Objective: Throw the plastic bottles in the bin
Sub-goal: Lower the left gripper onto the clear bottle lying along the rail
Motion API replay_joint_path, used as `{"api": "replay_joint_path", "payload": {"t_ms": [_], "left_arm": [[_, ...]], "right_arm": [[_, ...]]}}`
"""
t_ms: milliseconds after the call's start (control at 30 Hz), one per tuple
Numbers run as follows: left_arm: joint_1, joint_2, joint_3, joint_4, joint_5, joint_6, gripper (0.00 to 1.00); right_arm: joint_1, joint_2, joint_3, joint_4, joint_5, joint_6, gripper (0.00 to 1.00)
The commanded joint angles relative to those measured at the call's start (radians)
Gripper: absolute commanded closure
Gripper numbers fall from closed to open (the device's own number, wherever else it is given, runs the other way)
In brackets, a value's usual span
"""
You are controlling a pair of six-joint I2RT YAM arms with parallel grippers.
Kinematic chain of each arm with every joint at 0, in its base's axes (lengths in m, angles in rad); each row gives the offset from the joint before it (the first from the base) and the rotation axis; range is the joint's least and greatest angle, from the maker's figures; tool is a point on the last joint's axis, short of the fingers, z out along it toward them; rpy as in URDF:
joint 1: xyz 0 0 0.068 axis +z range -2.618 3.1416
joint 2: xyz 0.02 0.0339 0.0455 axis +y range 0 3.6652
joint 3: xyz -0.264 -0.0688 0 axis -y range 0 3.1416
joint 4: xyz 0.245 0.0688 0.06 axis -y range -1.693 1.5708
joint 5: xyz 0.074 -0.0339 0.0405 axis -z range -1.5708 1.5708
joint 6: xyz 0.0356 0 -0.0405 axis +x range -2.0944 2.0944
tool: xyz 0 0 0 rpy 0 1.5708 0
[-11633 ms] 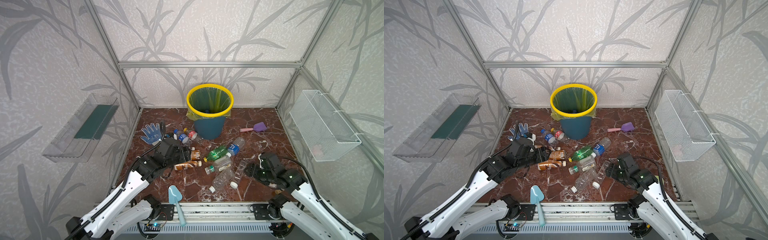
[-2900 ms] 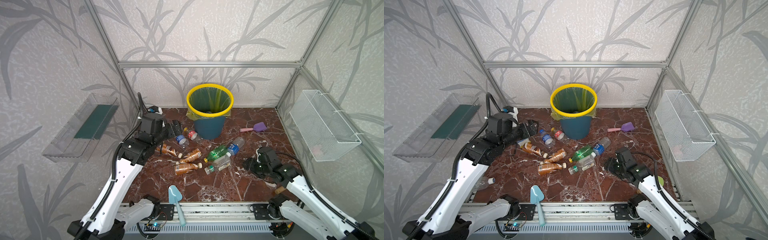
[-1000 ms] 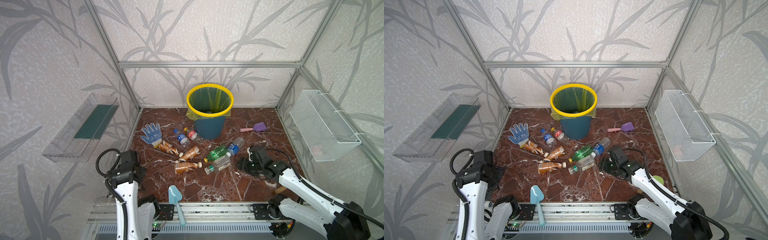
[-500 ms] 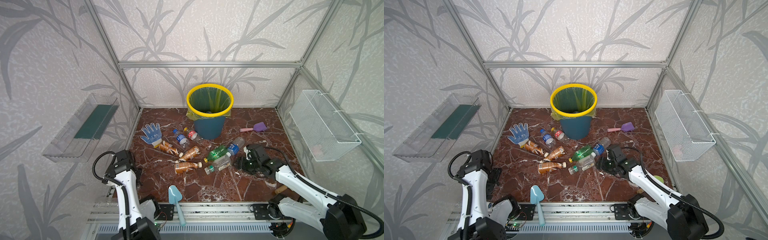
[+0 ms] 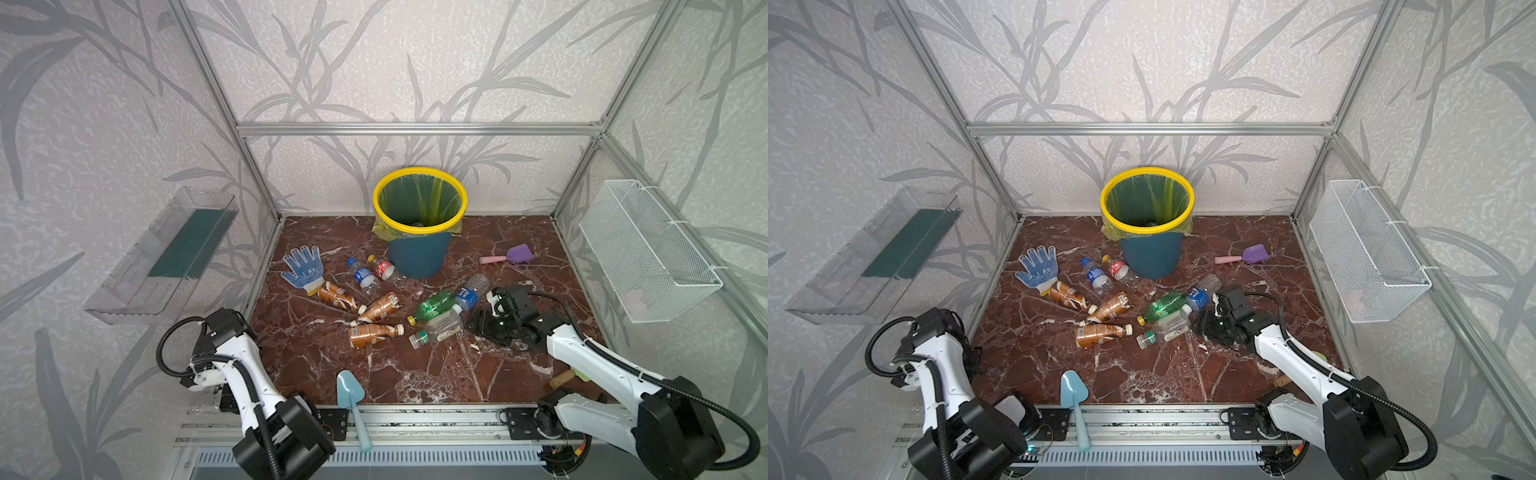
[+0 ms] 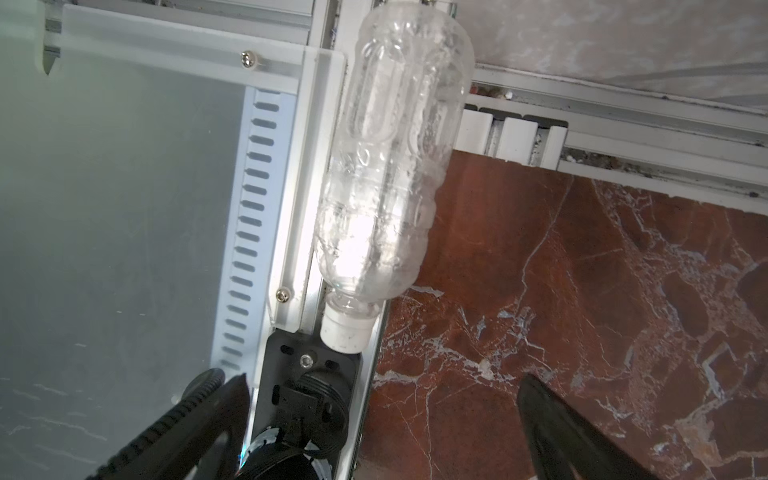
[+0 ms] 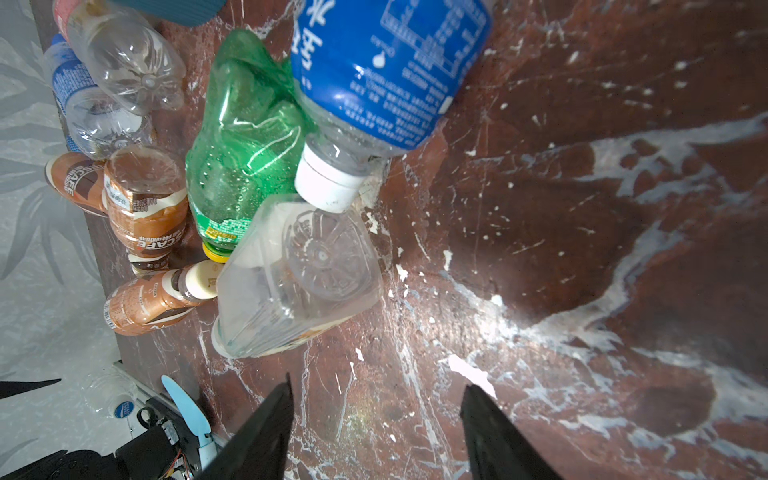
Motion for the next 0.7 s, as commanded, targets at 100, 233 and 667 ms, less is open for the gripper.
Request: {"api": "replay_joint_path", "payload": {"t_ms": [100, 233, 667], "left_arm": [[0.020, 0.103, 0.067, 0.085, -0.031, 0.190, 0.00], [0.019, 0.175, 0.076, 0.154, 0.005, 0.312, 0.01], [0.022, 0.170, 0.069, 0.071, -0.168, 0.220, 0.00]], "right_arm": [[-0.019, 0.007, -0.008, 0.037, -0.025, -0.005, 0.34], [-0.023, 0.013, -0.008, 0.043, -0.032, -0.004, 0.34], [-0.044, 0.076, 0.017, 0.055, -0.068, -0.042, 0.34]]}}
